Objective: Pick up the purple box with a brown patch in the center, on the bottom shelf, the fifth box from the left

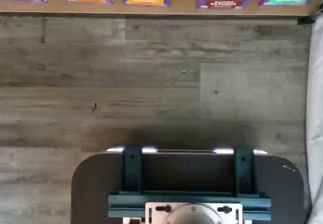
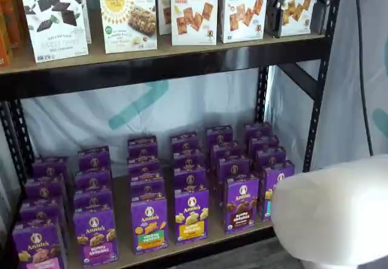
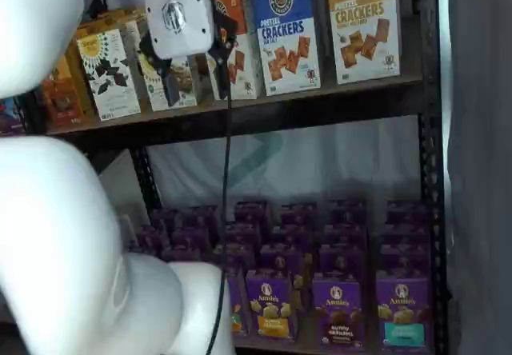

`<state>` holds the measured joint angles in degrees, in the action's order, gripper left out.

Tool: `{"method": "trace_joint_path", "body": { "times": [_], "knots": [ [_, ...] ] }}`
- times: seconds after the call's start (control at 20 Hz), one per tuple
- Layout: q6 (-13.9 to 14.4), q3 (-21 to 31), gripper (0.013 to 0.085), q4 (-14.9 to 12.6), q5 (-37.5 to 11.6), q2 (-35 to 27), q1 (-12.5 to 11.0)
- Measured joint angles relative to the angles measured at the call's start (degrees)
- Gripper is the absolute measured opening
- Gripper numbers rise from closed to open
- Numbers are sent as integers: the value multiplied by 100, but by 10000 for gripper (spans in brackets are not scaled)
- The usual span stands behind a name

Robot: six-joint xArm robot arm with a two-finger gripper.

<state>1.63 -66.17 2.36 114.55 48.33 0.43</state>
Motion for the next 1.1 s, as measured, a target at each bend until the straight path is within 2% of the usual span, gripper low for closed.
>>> {"method": "trace_joint_path", "body": {
  "times": [0.25,0.55,0.7,1.1],
  "knots": [
    [-29,156,850,42,-261,155,-43],
    [48,391,850,-22,-406,204,64],
    [36,703,850,-52,-649,265,65],
    [-236,1784,850,52,-1557,407,-217]
  ]
}}
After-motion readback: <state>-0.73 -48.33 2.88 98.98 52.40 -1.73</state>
